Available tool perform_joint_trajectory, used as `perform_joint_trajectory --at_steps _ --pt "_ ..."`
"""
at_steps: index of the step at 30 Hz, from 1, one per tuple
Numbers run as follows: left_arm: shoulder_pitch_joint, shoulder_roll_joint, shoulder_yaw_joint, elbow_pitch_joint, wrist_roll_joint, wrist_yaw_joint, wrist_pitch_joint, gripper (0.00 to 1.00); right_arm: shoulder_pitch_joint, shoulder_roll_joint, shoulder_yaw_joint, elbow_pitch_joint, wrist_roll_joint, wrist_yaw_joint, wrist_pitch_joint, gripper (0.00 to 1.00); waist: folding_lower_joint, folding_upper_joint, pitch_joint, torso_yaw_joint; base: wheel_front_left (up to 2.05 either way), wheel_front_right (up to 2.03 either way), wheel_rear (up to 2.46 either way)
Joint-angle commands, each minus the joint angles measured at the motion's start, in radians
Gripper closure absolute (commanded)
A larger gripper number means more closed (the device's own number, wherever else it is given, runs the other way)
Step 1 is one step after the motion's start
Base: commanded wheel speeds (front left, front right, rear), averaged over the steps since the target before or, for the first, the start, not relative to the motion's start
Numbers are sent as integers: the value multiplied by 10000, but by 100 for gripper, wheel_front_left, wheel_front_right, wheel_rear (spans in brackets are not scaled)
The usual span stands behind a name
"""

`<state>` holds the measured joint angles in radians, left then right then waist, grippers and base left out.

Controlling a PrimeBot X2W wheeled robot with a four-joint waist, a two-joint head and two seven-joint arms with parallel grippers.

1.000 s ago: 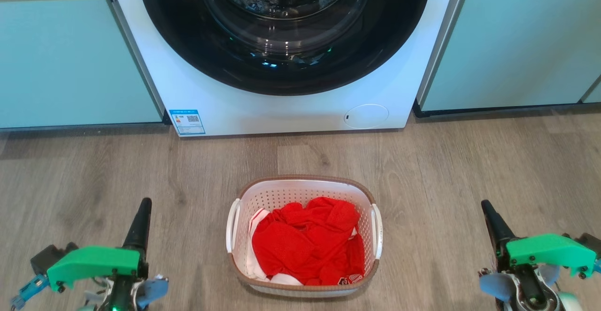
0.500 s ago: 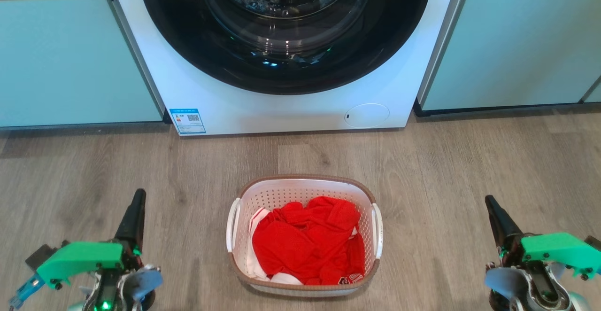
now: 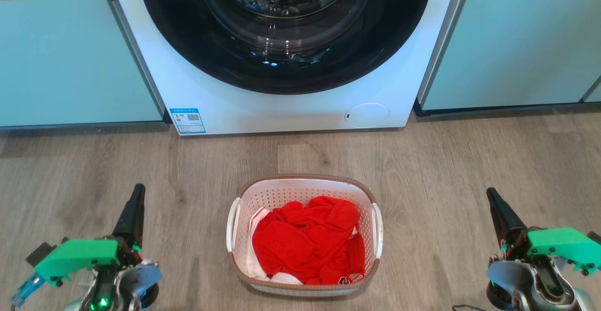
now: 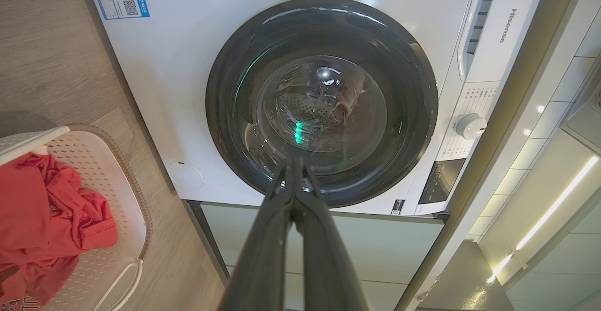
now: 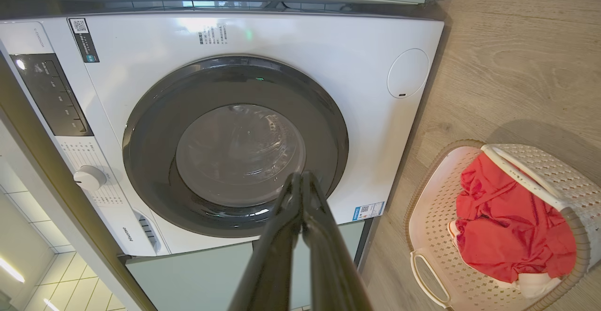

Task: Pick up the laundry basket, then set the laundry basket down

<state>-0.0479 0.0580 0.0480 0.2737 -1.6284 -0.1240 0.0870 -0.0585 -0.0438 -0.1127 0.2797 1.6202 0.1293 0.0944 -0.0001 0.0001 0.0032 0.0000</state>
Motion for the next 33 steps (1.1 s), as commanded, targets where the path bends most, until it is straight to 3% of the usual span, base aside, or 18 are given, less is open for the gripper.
perform_joint_trajectory --at_steps 1,33 --pt "-581 98 416 -295 -2 -67 69 100 -478 -186 154 -358 21 14 55 100 1 -1 -1 0 0 0 0" --pt "-587 40 499 -291 67 -67 135 100 -484 -143 93 -355 -30 14 104 100 1 -1 -1 0 0 0 0"
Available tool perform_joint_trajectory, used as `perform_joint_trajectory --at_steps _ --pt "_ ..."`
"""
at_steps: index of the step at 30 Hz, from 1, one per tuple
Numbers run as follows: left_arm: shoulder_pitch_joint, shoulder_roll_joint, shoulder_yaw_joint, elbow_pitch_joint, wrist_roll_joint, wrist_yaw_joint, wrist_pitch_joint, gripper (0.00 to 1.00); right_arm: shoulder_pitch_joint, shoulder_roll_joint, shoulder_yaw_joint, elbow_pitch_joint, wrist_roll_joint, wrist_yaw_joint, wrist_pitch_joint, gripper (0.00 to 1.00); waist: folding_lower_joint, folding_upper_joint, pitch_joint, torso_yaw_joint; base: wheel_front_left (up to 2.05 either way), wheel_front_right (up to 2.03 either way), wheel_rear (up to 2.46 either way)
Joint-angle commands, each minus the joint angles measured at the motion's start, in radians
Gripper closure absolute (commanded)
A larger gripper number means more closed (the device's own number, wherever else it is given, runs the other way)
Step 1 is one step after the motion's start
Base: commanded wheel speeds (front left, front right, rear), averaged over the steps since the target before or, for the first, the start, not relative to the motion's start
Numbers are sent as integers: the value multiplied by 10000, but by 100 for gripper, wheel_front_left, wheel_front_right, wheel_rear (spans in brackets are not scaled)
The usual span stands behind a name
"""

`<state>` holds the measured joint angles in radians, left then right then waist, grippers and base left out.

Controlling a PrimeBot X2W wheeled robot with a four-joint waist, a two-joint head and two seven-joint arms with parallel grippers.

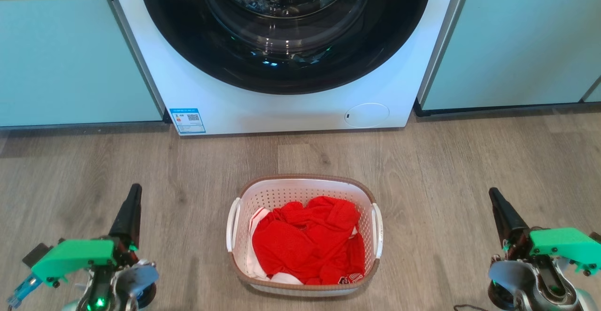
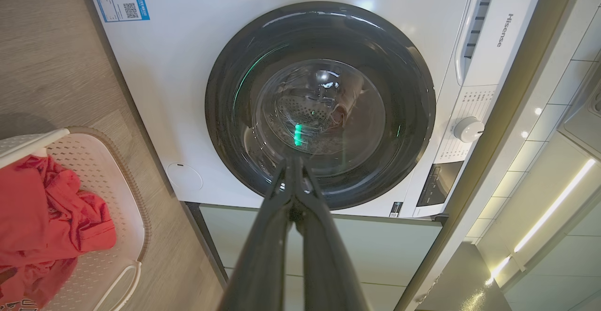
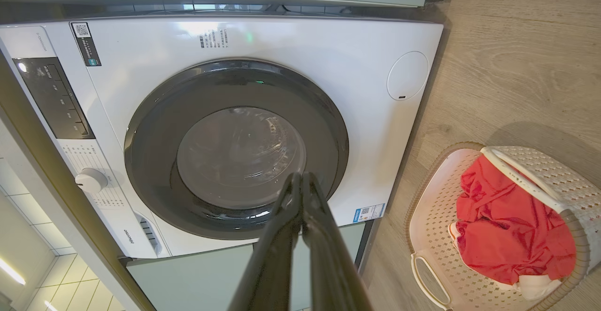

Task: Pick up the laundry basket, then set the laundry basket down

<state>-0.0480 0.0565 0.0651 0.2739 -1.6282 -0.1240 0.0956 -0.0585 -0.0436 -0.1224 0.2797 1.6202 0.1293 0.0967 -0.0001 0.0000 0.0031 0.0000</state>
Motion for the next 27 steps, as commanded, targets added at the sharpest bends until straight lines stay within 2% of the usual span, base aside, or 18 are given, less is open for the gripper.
perform_joint_trajectory --at_steps 1,27 --pt "-587 53 331 -293 67 -67 51 100 -484 -144 189 -355 -31 14 82 100 1 0 0 0 0 0 0" --pt "-591 18 381 -291 109 -67 91 100 -487 -119 153 -353 -61 14 111 100 1 0 0 0 0 0 0"
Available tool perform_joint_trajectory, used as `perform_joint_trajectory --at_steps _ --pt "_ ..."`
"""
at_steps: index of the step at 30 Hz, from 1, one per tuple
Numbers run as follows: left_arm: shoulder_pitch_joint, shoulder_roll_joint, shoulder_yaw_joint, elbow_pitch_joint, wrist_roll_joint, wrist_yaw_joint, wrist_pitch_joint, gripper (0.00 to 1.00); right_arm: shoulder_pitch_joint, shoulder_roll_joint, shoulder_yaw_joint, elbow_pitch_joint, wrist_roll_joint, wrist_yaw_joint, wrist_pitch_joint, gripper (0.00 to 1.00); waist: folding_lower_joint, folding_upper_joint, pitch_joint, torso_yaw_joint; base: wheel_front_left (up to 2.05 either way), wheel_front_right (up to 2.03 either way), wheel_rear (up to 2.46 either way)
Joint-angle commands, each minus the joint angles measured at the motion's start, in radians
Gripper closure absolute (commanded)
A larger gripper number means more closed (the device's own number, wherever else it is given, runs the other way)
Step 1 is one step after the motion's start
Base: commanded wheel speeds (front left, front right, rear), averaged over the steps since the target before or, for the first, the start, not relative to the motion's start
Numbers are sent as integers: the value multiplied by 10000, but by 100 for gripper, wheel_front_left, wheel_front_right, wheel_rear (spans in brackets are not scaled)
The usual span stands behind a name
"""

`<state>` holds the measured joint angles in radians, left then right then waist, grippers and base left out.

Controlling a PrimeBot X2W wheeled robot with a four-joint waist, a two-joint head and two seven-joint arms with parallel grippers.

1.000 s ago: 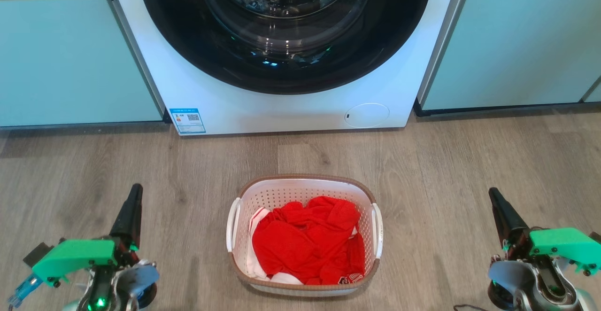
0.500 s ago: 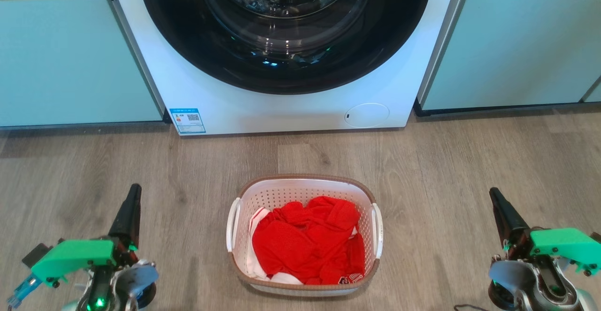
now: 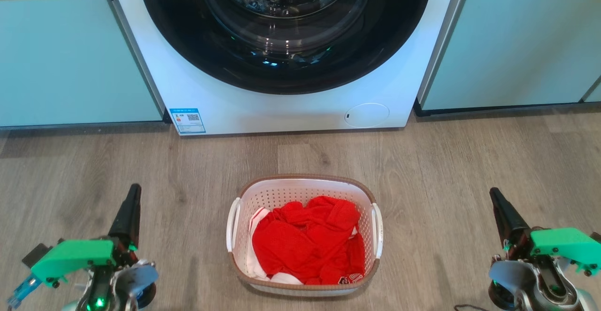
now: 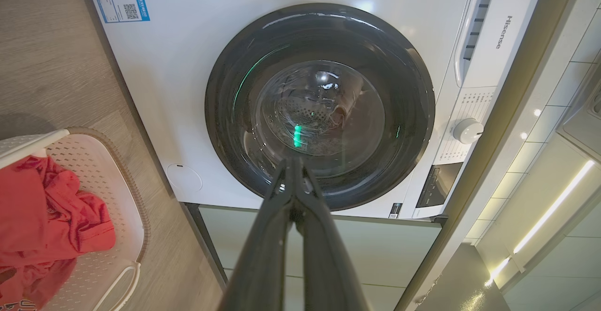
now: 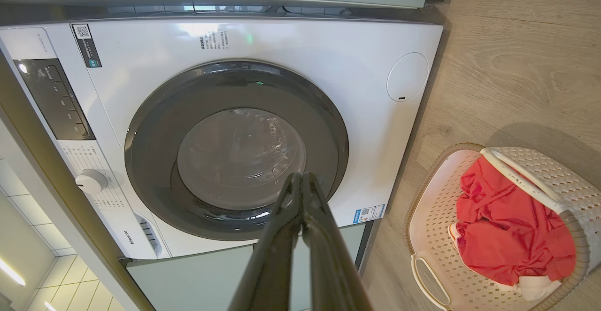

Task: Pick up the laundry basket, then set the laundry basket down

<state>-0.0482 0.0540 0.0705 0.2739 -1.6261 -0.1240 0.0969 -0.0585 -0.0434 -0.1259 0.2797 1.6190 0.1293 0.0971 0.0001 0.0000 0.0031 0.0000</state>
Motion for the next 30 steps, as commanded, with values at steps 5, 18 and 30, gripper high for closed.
perform_joint_trajectory --at_steps 5,18,30 --pt "-589 39 334 -291 93 -67 83 100 -488 -118 183 -352 -53 14 111 100 -1 0 0 0 0 0 0" --pt "-591 26 353 -291 109 -67 98 100 -489 -109 170 -352 -64 14 121 100 -1 0 0 0 0 0 0" --pt "-593 15 369 -290 122 -67 111 100 -490 -102 159 -351 -73 14 130 100 -1 0 0 0 0 0 0"
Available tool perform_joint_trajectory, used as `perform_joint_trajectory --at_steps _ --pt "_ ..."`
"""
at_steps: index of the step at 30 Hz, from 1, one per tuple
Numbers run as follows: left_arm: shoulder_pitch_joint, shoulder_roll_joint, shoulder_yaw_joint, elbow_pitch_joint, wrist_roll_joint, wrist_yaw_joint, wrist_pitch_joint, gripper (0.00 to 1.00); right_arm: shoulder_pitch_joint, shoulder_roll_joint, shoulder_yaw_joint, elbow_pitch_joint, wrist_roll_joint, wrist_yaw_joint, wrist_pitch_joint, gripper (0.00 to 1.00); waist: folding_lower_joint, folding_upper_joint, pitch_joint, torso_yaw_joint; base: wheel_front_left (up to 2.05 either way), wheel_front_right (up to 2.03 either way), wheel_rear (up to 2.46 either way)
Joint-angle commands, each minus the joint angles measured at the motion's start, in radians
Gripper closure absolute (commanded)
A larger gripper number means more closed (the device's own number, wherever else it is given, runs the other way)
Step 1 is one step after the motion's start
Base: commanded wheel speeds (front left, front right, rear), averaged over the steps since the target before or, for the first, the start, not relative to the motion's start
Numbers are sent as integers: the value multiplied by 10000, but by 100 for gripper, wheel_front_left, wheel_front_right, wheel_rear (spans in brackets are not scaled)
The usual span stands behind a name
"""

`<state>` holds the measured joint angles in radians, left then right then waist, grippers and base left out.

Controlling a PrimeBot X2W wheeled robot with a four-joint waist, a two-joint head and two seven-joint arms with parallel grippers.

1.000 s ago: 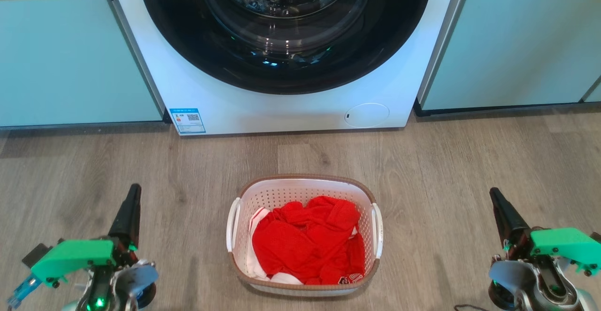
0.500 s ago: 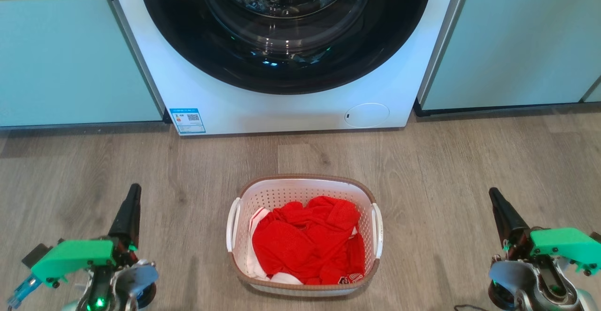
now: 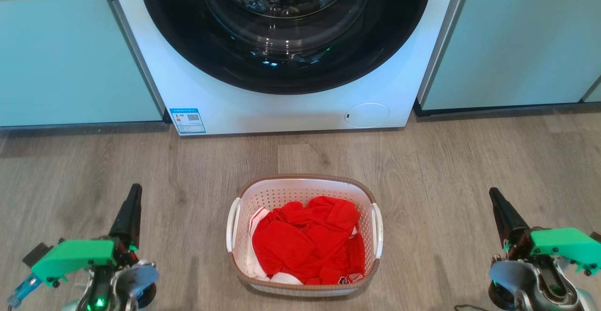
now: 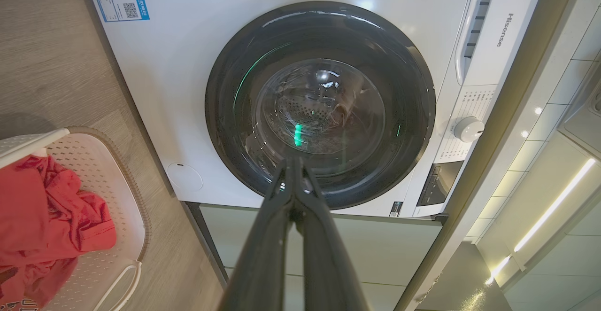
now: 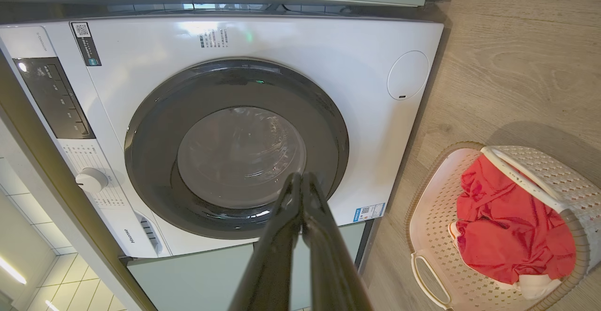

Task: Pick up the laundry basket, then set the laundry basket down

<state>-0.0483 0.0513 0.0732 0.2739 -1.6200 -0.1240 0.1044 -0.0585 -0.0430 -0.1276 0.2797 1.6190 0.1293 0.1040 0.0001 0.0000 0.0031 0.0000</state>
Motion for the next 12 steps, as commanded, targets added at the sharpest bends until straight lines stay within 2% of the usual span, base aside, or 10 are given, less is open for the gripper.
perform_joint_trajectory --at_steps 1,12 --pt "-592 41 343 -290 62 -67 37 100 -490 -105 175 -351 -74 14 62 100 -1 0 0 0 0 0 0" --pt "-593 33 354 -290 71 -67 46 100 -491 -100 168 -351 -80 14 68 100 -1 0 0 0 0 0 0"
